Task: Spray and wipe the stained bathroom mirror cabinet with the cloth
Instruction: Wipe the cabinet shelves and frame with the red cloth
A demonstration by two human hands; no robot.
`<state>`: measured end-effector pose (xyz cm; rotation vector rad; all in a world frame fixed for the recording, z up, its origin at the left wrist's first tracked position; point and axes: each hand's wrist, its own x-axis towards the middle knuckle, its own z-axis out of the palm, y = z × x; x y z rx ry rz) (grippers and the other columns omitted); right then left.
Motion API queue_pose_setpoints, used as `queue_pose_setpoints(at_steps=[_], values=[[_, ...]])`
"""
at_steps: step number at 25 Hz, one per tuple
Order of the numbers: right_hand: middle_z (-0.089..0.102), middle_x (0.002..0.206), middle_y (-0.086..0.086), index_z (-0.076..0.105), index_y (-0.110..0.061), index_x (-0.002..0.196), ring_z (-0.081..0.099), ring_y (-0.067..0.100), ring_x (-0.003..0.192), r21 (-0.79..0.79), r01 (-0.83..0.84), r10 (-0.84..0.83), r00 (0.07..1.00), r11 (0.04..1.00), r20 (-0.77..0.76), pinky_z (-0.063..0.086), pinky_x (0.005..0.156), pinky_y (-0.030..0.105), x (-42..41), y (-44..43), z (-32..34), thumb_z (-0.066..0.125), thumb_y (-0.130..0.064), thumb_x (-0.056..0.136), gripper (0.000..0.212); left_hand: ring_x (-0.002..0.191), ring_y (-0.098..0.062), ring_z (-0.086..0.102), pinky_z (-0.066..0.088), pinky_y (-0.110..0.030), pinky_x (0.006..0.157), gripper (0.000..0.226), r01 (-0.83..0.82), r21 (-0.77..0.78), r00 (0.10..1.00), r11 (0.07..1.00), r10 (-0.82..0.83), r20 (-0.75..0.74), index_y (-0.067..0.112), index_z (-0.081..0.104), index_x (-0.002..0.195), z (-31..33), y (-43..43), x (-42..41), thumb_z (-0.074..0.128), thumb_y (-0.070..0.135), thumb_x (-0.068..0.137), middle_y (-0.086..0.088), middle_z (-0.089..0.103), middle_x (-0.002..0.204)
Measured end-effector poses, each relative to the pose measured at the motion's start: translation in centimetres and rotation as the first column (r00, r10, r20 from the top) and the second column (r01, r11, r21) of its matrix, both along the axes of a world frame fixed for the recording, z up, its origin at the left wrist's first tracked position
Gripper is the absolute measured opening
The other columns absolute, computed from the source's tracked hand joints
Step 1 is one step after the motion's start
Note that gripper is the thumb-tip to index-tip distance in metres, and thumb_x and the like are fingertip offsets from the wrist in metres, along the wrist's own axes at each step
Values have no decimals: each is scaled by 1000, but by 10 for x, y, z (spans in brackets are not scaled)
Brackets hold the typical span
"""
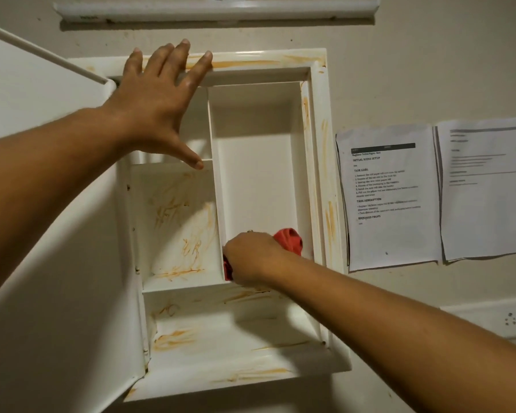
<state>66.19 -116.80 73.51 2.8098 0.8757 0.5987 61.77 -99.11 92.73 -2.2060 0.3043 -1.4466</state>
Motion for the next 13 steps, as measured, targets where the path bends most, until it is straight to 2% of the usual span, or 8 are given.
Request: queue_pose_setpoints(at_steps=[1, 3, 5, 6, 7, 9, 11, 13], values=[[58, 78, -1, 57, -20, 83, 59, 18, 73, 22, -16, 17, 999, 1000, -43, 49, 64, 33, 2, -8, 6, 58, -10, 97, 18, 158, -37, -5, 4, -63, 124, 154, 7, -1, 1000, 1000, -7, -1, 32, -16, 161, 1, -1, -1, 71, 85, 46, -15, -8, 172], [64, 84, -1, 64, -19, 103, 62, 17, 74, -91, 75, -84, 992, 993, -95, 52, 65, 33, 6, -32, 16, 61, -23, 100, 5, 158, -37, -4, 3, -63, 124, 154, 21, -1, 1000, 1000, -21, -10, 32, -15, 162, 1, 0, -2, 72, 85, 46, -15, -6, 172], [65, 82, 0, 62, -17, 95, 61, 16, 69, -319, 264, -237, 964, 910, 122, 43, 54, 32, 10, -43, 19, 64, -31, 100, 15, 158, -37, -3, 3, -63, 124, 154, 16, 1, 1000, 1000, -16, -6, 31, -14, 162, 1, 2, 0, 73, 85, 47, -16, -5, 172], [63, 79, 0, 57, -16, 86, 58, 17, 66, -373, 307, -233, 945, 876, 229, 38, 51, 32, 12, -37, 16, 64, -28, 99, 20, 158, -37, -3, 3, -63, 124, 153, 15, 0, 1000, 1000, -15, -6, 31, -13, 162, 0, 1, 1, 74, 84, 48, -15, -5, 172], [59, 77, 1, 51, -16, 78, 55, 17, 64, -350, 259, -181, 953, 900, 242, 34, 49, 31, 10, -25, 11, 62, -22, 99, 25, 158, -37, -3, 3, -63, 124, 153, 12, -1, 1000, 1000, -12, -7, 30, -13, 162, 0, 0, 2, 75, 83, 49, -15, -5, 172], [55, 75, 1, 45, -20, 72, 51, 15, 63, -118, 73, -65, 995, 990, 71, 35, 50, 28, 10, -4, 2, 58, -11, 98, 30, 158, -37, -4, 3, -63, 124, 152, 9, 0, 1000, 1000, -9, -1, 30, -12, 163, 0, 1, 3, 74, 83, 50, -15, -5, 172], [60, 81, 2, 57, -18, 82, 58, 17, 69, 80, -23, 31, 995, 997, -94, 46, 56, 28, 10, -8, 5, 57, -9, 98, 18, 158, -37, -3, 3, -64, 124, 151, 20, -1, 1000, 1000, -20, 6, 29, -11, 163, -1, 1, 1, 70, 86, 48, -15, -5, 172], [66, 89, 3, 63, -17, 103, 65, 19, 76, 8, 62, -60, 984, 998, -168, 53, 62, 32, 11, -29, 12, 60, -20, 101, 5, 158, -38, -2, 5, -64, 124, 150, 22, 1, 1000, 1000, -22, -4, 29, -11, 163, -1, 0, -1, 66, 87, 47, -15, -4, 172]])
